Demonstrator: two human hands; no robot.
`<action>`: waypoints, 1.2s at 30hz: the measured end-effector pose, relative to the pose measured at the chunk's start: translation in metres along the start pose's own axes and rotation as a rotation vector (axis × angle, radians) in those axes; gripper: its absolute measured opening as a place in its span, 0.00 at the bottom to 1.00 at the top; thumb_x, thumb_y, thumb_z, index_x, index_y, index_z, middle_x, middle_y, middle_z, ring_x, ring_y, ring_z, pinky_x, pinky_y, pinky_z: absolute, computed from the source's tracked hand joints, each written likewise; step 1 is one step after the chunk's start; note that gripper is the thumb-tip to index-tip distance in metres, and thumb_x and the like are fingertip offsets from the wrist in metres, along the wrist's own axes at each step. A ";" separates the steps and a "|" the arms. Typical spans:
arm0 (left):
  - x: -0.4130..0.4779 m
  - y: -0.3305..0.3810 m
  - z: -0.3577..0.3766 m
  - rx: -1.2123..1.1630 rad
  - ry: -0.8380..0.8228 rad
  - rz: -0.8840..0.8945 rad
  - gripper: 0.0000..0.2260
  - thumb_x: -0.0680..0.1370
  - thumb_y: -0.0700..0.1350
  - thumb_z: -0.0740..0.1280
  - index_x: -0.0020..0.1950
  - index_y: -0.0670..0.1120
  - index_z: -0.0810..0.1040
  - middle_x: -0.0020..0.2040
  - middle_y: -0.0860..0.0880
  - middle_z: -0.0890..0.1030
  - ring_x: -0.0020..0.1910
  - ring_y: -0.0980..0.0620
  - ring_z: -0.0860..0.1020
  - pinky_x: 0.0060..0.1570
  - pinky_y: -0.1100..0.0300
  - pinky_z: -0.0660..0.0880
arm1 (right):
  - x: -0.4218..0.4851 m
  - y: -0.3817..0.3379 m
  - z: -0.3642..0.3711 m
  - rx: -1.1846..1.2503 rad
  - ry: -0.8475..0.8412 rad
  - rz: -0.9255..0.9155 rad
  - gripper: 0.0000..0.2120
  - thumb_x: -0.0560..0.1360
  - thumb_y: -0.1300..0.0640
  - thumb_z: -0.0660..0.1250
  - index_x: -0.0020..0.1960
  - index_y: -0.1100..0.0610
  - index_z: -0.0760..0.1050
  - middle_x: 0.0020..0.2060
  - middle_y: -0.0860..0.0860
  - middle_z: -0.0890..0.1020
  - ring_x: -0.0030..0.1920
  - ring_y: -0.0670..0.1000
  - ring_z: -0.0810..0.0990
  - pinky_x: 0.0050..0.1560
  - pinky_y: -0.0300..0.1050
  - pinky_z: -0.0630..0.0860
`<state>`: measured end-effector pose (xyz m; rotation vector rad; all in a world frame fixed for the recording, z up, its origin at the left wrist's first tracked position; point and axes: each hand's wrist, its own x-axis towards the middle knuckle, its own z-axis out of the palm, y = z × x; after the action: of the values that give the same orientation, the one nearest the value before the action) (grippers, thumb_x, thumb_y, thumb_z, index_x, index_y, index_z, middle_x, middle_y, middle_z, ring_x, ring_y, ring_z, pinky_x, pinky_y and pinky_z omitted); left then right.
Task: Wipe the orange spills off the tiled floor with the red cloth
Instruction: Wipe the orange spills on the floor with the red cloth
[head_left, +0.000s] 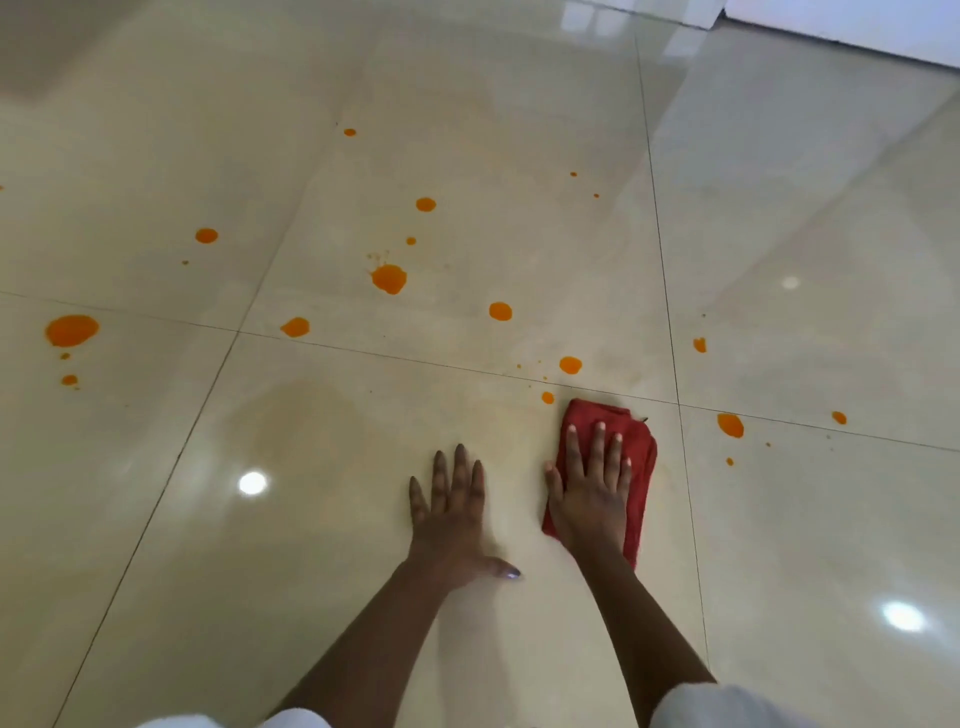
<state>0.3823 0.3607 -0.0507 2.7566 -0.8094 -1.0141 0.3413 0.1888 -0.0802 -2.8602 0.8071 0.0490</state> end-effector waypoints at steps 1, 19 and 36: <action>0.004 0.000 0.003 0.000 -0.006 -0.008 0.58 0.64 0.71 0.65 0.69 0.45 0.24 0.67 0.45 0.21 0.67 0.42 0.23 0.63 0.39 0.27 | -0.005 0.005 0.004 -0.003 -0.026 0.016 0.30 0.78 0.39 0.40 0.75 0.53 0.55 0.74 0.59 0.58 0.74 0.61 0.52 0.71 0.59 0.51; 0.013 0.013 0.001 -0.021 -0.078 -0.127 0.66 0.50 0.78 0.59 0.65 0.45 0.20 0.62 0.47 0.14 0.61 0.43 0.17 0.50 0.44 0.16 | 0.009 0.048 -0.013 0.053 -0.076 -0.122 0.22 0.78 0.41 0.50 0.70 0.45 0.65 0.71 0.55 0.66 0.71 0.58 0.59 0.66 0.64 0.61; 0.088 0.130 0.013 0.035 0.086 0.177 0.59 0.58 0.80 0.51 0.75 0.38 0.51 0.77 0.46 0.42 0.75 0.52 0.39 0.69 0.54 0.36 | 0.099 0.144 -0.025 -0.017 -0.040 -0.266 0.26 0.76 0.45 0.46 0.74 0.46 0.59 0.75 0.54 0.58 0.75 0.59 0.52 0.72 0.61 0.46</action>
<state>0.3726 0.2058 -0.0773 2.6771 -1.0440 -0.8511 0.3502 0.0128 -0.0855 -2.9442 0.4159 0.0792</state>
